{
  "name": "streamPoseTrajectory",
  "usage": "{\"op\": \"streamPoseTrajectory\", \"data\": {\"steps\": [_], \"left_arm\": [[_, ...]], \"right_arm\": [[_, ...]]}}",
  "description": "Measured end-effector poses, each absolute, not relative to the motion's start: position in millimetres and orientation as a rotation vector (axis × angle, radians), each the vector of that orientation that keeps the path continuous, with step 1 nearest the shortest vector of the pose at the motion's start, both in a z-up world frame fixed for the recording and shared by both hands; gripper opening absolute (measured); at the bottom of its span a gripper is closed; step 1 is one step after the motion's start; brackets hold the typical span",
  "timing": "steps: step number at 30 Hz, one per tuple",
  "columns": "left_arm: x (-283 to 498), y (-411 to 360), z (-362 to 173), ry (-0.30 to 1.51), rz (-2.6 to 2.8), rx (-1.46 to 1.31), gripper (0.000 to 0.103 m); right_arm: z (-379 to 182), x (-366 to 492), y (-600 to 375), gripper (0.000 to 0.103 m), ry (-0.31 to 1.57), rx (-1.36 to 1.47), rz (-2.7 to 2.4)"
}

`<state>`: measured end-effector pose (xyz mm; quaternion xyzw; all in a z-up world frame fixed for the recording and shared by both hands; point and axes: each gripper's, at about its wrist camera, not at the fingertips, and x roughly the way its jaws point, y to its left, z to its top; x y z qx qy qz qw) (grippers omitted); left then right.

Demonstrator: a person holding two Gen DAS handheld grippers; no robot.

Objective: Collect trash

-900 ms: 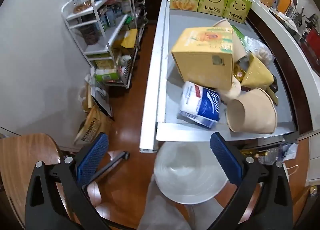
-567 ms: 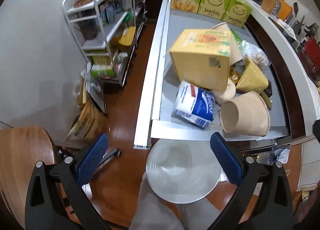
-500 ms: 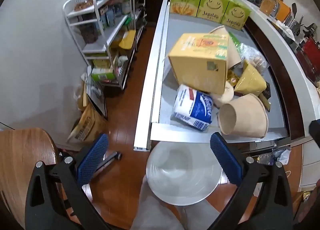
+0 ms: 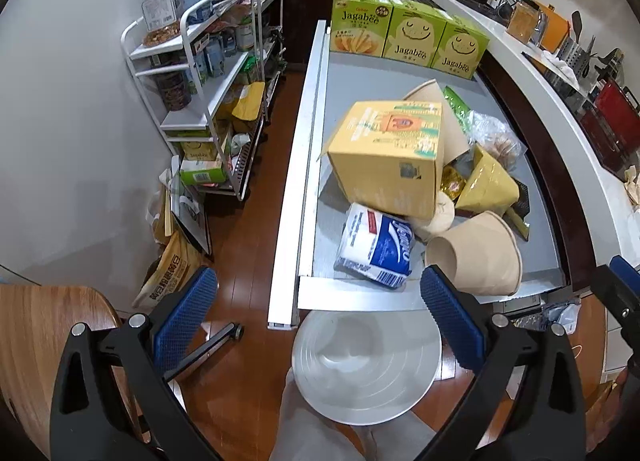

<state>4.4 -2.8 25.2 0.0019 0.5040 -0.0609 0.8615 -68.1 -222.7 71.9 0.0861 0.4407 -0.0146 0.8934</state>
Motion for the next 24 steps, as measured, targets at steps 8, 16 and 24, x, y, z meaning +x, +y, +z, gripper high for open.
{"op": "streamPoseTrajectory", "data": {"steps": [8, 16, 24], "left_arm": [[9, -6, 34, 1.027, -0.130, 0.029, 0.102], [11, -4, 27, 1.047, -0.122, 0.032, 0.102], [14, 0, 21, 1.067, -0.123, 0.029, 0.102]], "right_arm": [[73, -66, -224, 0.099, 0.919, 0.187, -0.033], [58, -63, -220, 0.099, 0.962, 0.187, -0.023], [45, -62, -210, 0.099, 1.003, 0.188, -0.005]]}}
